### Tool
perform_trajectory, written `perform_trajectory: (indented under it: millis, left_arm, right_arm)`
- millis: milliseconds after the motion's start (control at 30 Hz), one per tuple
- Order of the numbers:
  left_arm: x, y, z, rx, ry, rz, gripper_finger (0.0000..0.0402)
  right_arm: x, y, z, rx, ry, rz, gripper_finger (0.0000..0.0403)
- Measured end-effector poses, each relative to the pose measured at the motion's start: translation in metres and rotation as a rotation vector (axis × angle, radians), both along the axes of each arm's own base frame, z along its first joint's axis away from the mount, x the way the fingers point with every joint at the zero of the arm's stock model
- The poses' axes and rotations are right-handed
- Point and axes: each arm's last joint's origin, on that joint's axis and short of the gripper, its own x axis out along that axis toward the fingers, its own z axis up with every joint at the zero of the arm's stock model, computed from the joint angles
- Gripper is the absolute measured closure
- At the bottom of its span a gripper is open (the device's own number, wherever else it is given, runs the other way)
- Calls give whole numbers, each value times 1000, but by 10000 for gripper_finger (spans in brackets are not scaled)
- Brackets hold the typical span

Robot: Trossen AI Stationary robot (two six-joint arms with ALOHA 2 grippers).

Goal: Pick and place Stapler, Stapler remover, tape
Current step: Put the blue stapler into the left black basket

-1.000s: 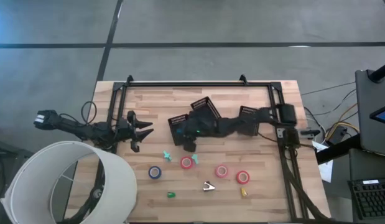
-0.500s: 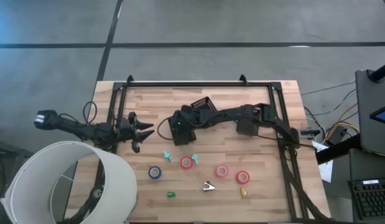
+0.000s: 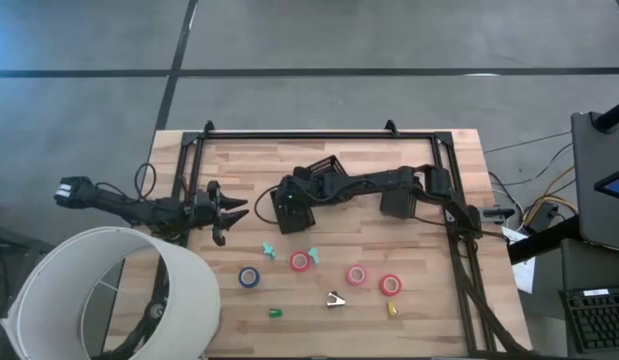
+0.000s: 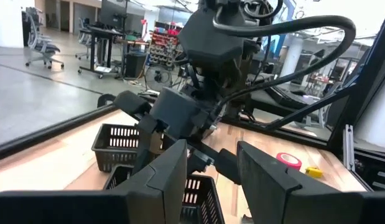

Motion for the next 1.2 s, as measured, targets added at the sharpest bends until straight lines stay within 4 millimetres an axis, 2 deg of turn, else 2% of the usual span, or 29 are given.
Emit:
perform_trajectory:
  millis: [233, 433, 600, 733, 900, 1067, 1200]
  left_arm:
    - [0, 0, -1, -42, -3, 0, 257]
    - [1, 0, -1, -83, -12, 1, 257]
    - [1, 0, -1, -98, -12, 1, 257]
    - [2, 0, -2, -120, -9, 4, 257]
    - [5, 1, -4, -109, -1, 102, 257]
    - [16, 1, -7, -61, 80, 132, 257]
    - [34, 2, -6, -38, 175, 163, 257]
  right_arm:
    - [-2, -1, -27, 7, 68, -3, 225]
    - [0, 2, -17, -30, 45, 59, 208]
    - [-2, -2, -23, 31, 67, 114, 207]
    - [8, -2, -13, 4, -59, 134, 207]
    - [8, 0, -12, -29, -39, 207, 208]
    - [8, 0, -11, -35, -43, 212, 209]
    - [8, -1, -11, -35, -43, 211, 209]
